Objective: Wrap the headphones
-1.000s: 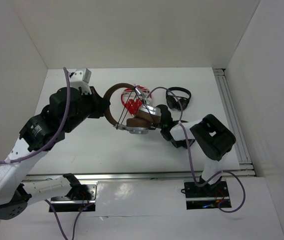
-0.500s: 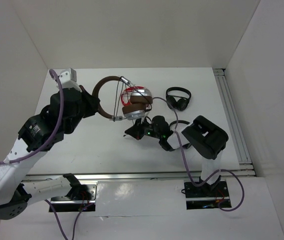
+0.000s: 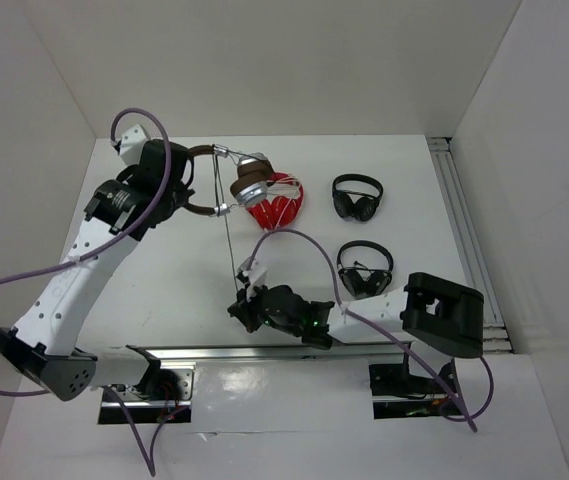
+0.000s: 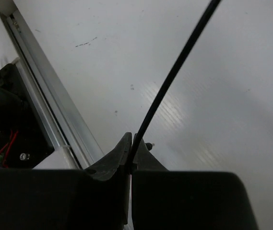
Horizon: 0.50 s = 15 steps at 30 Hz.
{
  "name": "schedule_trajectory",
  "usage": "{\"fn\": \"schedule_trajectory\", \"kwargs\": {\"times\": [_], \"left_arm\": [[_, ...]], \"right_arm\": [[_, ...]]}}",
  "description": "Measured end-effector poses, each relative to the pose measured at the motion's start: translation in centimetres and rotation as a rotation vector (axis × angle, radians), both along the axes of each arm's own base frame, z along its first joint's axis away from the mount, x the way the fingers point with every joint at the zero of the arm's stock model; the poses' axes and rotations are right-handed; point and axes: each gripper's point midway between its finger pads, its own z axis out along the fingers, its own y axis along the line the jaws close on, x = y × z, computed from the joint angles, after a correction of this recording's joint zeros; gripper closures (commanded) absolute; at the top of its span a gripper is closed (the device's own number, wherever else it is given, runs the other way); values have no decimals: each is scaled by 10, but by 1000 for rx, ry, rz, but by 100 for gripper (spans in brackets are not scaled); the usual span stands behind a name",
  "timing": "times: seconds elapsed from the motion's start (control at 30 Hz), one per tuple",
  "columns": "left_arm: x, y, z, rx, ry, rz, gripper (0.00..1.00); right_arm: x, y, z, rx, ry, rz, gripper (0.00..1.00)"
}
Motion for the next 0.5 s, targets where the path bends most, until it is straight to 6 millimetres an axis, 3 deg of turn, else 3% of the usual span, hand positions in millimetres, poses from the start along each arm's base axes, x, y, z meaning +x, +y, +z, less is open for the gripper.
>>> {"fn": "schedule_trajectory", "kwargs": {"times": [0.13,0.27,0.4,0.5], "left_arm": [[9,5,-13,0,45,17,100],[13,7,-27,26,74,24,100],[11,19,-67,98,179,39,100],[12,24,-100,166,301,32,100]], "right_arm": [[-13,18,15,-106,-52,-2,100],[-33,35,46,-158,-120,37,100],[-45,31,81,-189,-173,81,100],[-38,25,115,-218,-229,73,100]]}}
